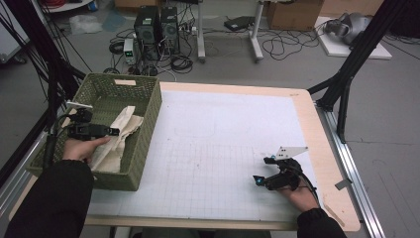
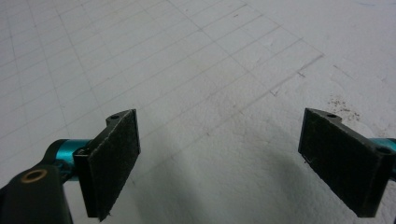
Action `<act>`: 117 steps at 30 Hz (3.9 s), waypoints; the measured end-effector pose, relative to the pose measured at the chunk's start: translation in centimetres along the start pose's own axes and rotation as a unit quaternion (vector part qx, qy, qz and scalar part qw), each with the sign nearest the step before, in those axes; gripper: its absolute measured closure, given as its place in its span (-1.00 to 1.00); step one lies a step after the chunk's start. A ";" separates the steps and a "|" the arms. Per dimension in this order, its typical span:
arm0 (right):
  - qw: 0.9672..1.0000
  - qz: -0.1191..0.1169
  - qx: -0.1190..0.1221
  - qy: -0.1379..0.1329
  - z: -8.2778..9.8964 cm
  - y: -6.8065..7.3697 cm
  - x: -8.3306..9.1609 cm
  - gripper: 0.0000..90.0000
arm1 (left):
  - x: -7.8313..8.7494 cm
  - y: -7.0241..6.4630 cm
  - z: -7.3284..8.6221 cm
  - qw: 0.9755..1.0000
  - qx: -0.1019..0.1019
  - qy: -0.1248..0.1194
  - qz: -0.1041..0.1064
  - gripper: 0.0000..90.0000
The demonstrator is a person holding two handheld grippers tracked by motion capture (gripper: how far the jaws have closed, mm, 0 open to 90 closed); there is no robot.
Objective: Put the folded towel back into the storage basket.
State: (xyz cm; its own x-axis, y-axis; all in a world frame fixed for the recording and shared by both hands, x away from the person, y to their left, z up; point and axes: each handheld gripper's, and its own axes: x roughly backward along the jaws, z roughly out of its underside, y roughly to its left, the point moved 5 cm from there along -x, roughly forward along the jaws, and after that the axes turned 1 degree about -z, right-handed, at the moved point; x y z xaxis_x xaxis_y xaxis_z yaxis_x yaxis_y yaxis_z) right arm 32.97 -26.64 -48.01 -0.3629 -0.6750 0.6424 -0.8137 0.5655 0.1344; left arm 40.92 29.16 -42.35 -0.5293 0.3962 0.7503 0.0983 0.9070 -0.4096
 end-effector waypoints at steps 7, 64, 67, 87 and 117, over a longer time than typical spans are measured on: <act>1.000 0.000 0.001 0.000 0.0 0.0 0.0 -0.73 | -0.9 0.1 0.5 0.999 0.008 0.029 -0.016 0.39; 1.000 0.003 0.003 -0.011 -0.2 -0.1 0.3 -0.73 | -1.8 -1.3 1.5 0.992 -0.092 0.089 -0.024 0.67; 1.000 0.002 0.003 -0.010 -0.2 -0.1 0.3 -0.73 | -1.0 -1.7 1.4 0.989 -0.117 0.089 -0.006 0.60; 1.000 0.003 0.005 -0.008 -0.3 -0.1 0.0 -0.73 | -1.3 -1.3 1.5 0.982 -0.126 0.136 -0.033 0.83; 1.000 0.001 0.008 -0.005 -0.3 0.0 -0.1 -0.73 | -2.0 -1.3 2.2 0.965 -0.158 0.208 -0.014 0.68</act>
State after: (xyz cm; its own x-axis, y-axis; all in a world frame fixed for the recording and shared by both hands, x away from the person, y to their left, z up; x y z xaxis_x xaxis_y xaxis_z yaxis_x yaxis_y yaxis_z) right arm 33.16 -26.44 -47.88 -0.3699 -0.6782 0.6350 -0.8195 0.5602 0.1208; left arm 40.01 26.87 -44.40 -0.1576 0.3346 0.9291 0.3765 0.8901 -0.2567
